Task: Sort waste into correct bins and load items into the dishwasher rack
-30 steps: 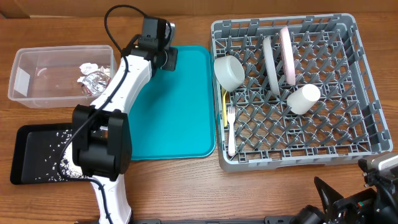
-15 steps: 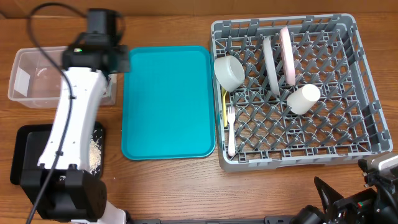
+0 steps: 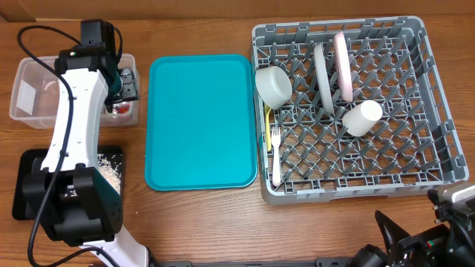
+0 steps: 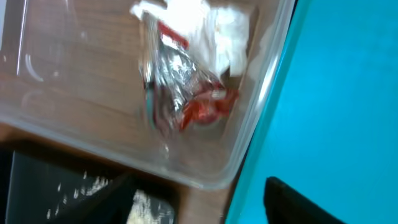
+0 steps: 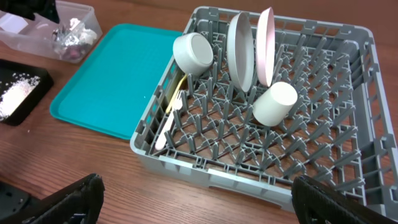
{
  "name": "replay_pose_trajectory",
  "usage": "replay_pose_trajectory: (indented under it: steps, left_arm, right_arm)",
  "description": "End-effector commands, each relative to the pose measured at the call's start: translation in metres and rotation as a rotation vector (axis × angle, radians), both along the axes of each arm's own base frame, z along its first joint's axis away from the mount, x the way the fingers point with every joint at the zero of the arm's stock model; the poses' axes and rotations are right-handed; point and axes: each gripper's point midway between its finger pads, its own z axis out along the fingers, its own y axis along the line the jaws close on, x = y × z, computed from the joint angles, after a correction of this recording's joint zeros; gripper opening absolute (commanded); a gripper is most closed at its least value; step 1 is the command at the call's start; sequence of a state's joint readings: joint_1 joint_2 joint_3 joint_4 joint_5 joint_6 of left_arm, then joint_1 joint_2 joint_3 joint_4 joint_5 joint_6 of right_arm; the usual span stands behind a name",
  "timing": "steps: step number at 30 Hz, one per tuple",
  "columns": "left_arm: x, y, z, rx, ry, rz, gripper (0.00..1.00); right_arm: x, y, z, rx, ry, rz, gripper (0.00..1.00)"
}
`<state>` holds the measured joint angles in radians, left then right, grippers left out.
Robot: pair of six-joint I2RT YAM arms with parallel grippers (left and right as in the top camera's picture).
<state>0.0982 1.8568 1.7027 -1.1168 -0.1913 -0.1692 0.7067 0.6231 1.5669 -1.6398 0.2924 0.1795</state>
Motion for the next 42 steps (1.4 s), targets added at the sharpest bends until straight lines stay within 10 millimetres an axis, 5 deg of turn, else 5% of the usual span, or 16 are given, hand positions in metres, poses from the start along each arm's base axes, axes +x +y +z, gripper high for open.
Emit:
replay_pose_trajectory:
  steps: [1,5,7,11,14,16,17,18,24,42]
  left_arm:
    - [0.001,-0.021,0.078,-0.097,-0.179,-0.033,0.61]
    - [-0.015,-0.058,0.136,-0.19,-0.289,-0.128,0.6]
    - [-0.039,-0.068,0.175,-0.15,-0.357,-0.16,0.61]
    - [-0.095,-0.065,0.221,-0.065,-0.429,-0.157,0.71]
    - [-0.136,-0.058,0.237,-0.04,-0.455,-0.132,0.74]
    - [-0.16,-0.056,0.244,-0.038,-0.469,-0.128,0.77]
    - [-0.17,-0.056,0.246,-0.038,-0.477,-0.128,0.95]
    - [-0.177,-0.056,0.248,-0.037,-0.483,-0.129,1.0]
    - [-0.198,-0.057,0.257,-0.042,-0.523,-0.133,1.0]
    - [-0.185,-0.057,0.248,-0.044,-0.48,-0.133,1.0]
  right_arm:
    - [0.001,0.0,0.002,0.002,-0.007,-0.007,1.0]
    - [0.001,0.0,0.002,0.002,-0.007,-0.006,1.0]
    - [0.001,0.0,0.002,0.002,-0.007,-0.006,1.0]
    - [0.001,0.0,0.002,0.002,-0.007,-0.007,1.0]
    - [0.001,0.0,0.002,0.002,-0.007,-0.007,1.0]
    - [0.001,0.0,0.002,0.002,-0.007,-0.007,1.0]
    - [0.001,0.0,0.002,0.002,-0.007,-0.007,1.0]
    - [0.001,0.0,0.002,0.002,-0.007,-0.007,1.0]
    - [0.001,0.0,0.002,0.002,-0.007,-0.007,1.0]
    - [-0.005,-0.006,-0.008,-0.033,0.035,-0.008,1.0]
